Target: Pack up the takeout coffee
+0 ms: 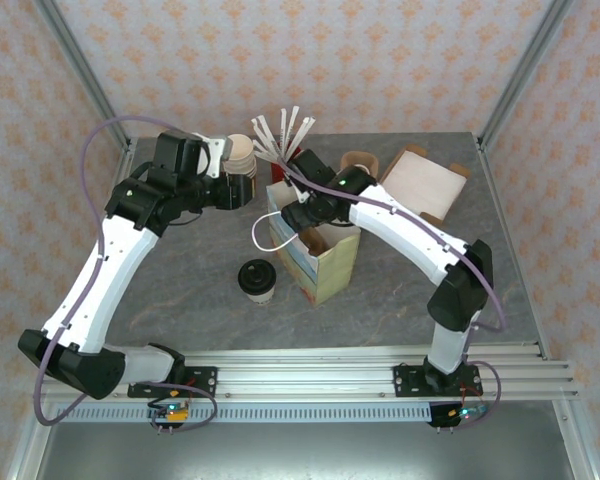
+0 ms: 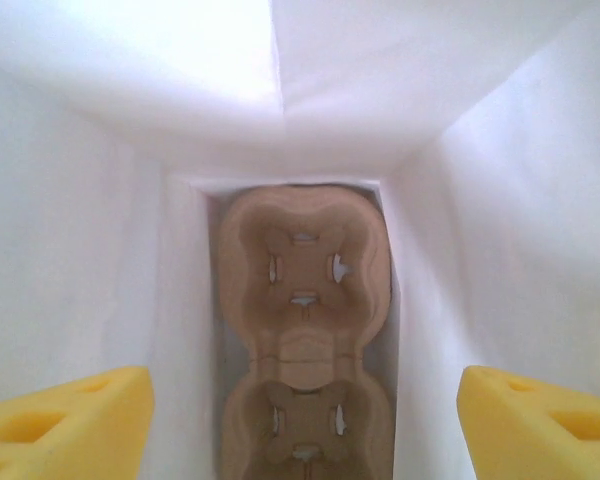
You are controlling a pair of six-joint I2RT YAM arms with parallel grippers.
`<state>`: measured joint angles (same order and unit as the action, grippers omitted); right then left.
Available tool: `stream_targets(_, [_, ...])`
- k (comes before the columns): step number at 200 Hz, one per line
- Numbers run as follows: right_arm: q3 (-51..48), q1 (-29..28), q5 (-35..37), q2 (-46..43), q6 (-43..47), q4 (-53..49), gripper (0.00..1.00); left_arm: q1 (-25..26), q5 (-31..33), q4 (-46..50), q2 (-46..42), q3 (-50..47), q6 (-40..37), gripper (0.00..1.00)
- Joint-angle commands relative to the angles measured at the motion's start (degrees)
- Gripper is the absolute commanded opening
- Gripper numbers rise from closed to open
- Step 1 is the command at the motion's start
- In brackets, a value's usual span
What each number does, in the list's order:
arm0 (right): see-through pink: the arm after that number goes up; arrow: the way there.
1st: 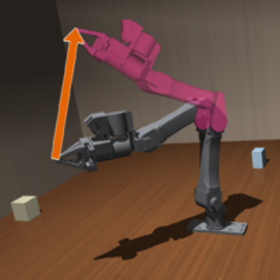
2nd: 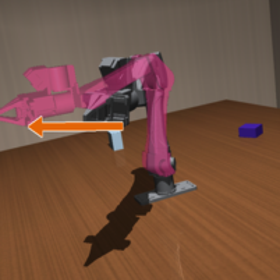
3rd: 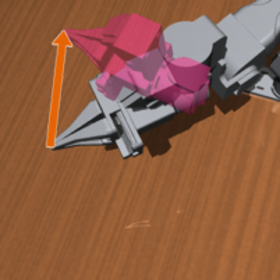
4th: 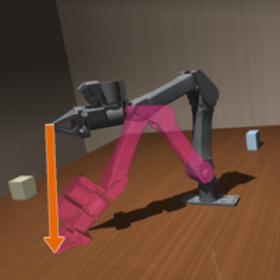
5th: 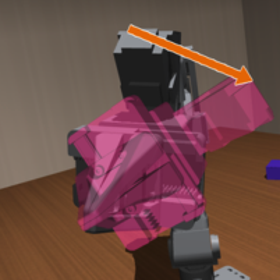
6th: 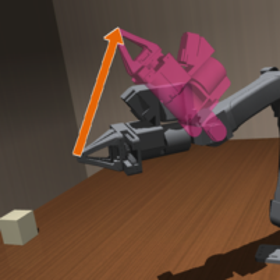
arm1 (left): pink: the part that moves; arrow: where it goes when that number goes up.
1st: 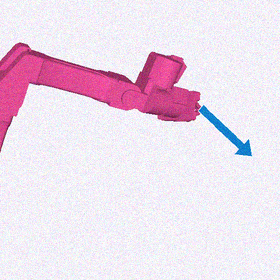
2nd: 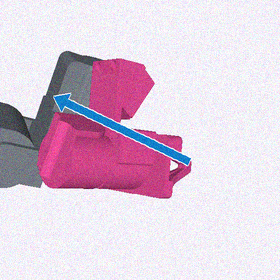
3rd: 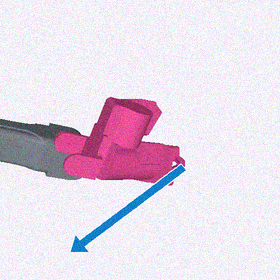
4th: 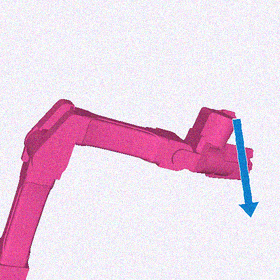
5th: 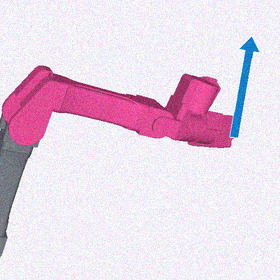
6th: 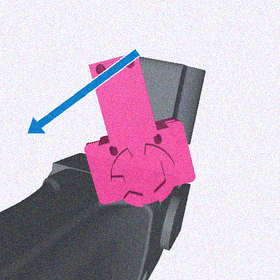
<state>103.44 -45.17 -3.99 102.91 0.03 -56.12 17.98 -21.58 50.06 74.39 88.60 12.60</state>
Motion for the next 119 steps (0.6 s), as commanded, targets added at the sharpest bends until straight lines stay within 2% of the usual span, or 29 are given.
stream_targets(1, [3.3,0.3,2.9,-2.8,0.0,-1.0,0.8,-0.1,1.6,-1.5,-2.4,-0.8,1.0,0.53])
stream_targets(71, [6.3,0.4,2.3,-7.0,-0.2,2.2,0.81,-0.1,1.2,-7.9,-8.5,-7.8,6.9,0.58])
stream_targets(119, [2.3,0.5,2.7,-13.0,0.6,7.3,0.82,-0.1,1.4,-10.6,-12.1,-11.9,9.5,0.59])
